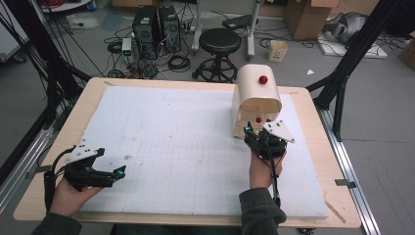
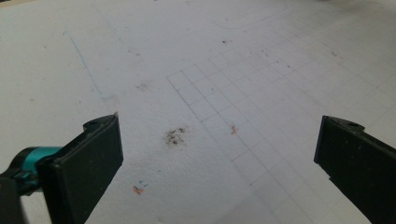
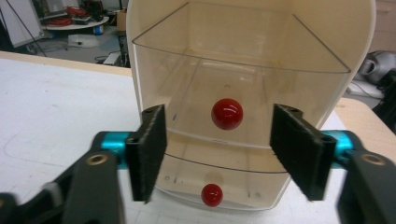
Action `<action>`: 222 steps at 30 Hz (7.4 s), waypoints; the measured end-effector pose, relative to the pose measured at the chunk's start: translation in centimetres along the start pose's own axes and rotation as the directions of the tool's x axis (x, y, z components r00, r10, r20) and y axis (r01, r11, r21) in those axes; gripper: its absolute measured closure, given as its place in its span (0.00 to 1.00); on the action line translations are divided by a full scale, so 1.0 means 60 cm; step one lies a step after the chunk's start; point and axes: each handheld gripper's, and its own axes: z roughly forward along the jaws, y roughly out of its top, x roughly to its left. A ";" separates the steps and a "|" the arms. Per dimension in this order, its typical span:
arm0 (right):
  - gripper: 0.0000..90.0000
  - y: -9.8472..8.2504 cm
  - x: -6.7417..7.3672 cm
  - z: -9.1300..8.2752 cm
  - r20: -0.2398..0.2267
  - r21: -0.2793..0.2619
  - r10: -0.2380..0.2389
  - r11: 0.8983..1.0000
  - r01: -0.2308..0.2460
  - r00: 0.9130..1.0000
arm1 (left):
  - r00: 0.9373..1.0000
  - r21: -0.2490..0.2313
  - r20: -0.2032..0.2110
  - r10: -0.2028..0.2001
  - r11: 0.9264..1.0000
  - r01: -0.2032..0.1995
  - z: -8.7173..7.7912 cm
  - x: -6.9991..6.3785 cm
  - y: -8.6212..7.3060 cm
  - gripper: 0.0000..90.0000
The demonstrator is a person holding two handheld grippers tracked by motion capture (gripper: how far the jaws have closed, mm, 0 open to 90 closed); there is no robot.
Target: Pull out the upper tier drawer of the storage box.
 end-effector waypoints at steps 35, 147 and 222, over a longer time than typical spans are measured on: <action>0.79 -0.005 0.019 0.018 0.117 -0.009 -0.039 0.999 0.040 0.992 | 1.000 0.001 -0.008 -0.002 1.000 0.002 -0.003 0.003 0.000 0.02; 0.69 -0.048 0.000 -0.084 -0.006 -0.033 -0.030 0.999 0.030 1.000 | 1.000 -0.008 -0.011 0.002 1.000 -0.002 -0.004 0.001 0.003 0.02; 0.02 -0.084 -0.127 -0.091 -0.353 0.202 0.004 0.977 0.072 0.936 | 0.999 -0.004 0.032 -0.012 1.000 0.012 -0.001 0.005 -0.011 0.02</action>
